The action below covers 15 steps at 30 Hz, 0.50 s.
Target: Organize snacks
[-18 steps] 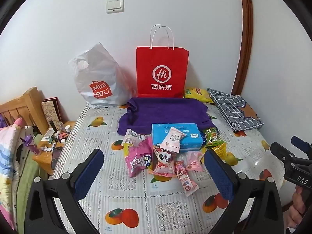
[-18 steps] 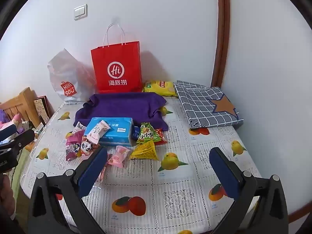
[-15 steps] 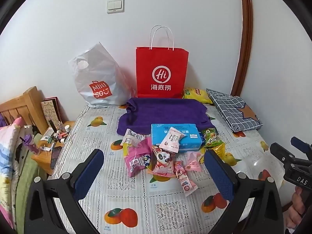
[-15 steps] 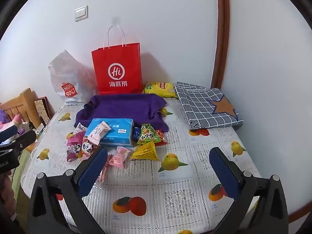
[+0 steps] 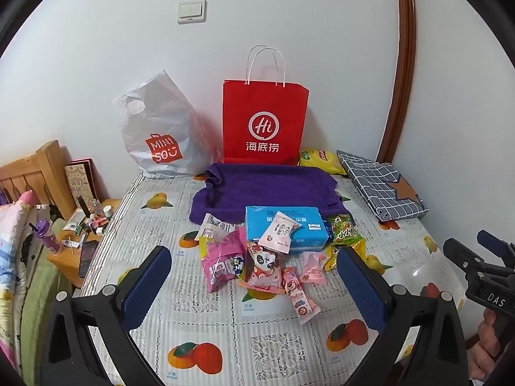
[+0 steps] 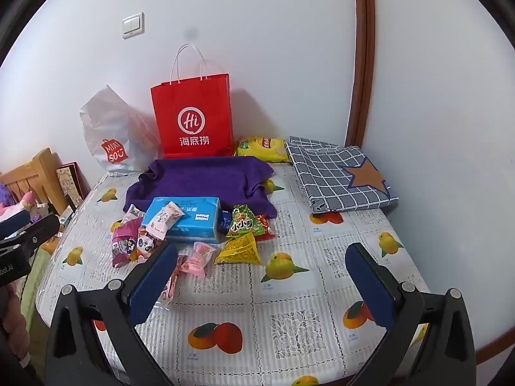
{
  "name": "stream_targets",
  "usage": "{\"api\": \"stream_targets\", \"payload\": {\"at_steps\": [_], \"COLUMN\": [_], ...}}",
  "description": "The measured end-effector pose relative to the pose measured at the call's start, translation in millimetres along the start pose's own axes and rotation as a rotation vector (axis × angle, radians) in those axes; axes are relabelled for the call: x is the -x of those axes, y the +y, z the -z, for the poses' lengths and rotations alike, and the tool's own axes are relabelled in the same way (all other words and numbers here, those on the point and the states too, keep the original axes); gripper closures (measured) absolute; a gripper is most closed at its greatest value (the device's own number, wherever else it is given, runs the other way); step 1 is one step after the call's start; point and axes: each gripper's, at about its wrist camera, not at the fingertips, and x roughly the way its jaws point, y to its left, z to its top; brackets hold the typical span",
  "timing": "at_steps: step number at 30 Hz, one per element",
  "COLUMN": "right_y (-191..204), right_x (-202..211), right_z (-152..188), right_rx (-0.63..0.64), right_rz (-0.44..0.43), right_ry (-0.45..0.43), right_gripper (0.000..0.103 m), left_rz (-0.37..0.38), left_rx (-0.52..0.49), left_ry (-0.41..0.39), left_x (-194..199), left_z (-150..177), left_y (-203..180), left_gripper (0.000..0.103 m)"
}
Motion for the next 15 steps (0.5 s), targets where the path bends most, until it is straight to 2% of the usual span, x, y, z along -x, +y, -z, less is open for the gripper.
{"api": "stream_targets", "payload": {"at_steps": [15], "right_y": [-2.8], "right_x": [5.3], "right_z": [-1.1], "right_rx": [-0.018], "right_rz": [-0.010], "right_ry": [-0.017], "right_gripper": [0.000], "left_rz": [0.007], "left_rx": [0.000], "left_ry": [-0.002], "left_x": [-0.4], "left_z": [0.0], "left_y": [-1.6], "left_gripper": [0.000]}}
